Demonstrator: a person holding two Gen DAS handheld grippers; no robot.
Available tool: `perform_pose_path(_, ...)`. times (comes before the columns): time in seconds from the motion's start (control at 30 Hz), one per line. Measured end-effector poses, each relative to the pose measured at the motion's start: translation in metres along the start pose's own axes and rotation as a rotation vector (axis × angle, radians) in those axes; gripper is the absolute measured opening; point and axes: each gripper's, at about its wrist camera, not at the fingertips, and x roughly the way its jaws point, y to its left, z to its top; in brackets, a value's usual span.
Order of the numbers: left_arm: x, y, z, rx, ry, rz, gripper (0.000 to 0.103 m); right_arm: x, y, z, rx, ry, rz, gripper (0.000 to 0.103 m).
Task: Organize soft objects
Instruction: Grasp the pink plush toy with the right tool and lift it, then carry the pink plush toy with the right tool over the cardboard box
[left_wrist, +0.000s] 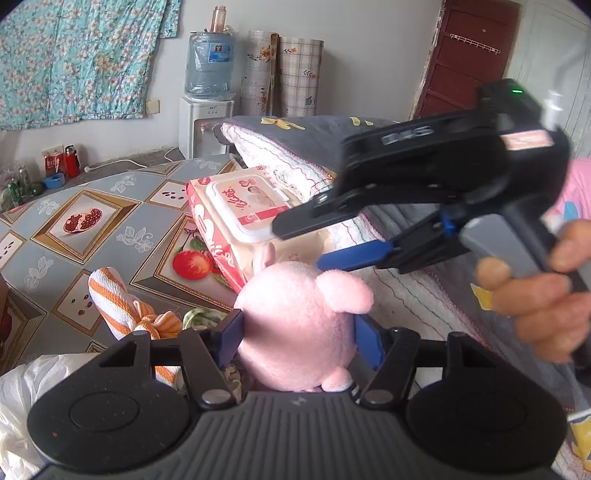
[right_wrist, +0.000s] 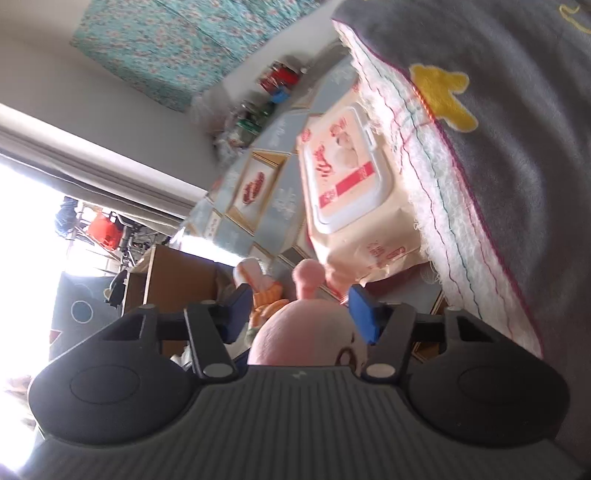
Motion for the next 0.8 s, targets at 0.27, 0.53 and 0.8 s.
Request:
perform_pose_path(0.27,-0.002,0.0,-0.003,0.012,-0.003,-0.007,0.065,0.035,0.004,0.006,-0.028,0.054,-0.024,0.013)
perform_pose_path(0.53,-0.018,0.001,-0.005,-0.011,-0.03,-0.051,0.065,0.005,0.03,-0.007,-0.091,-0.027,-0.005,0.009)
perform_pose_path(0.8,-0.068,-0.009,-0.005,0.013,-0.154,-0.089,0.065,-0.052,0.08,-0.025,-0.167,-0.106,0.031,0.009)
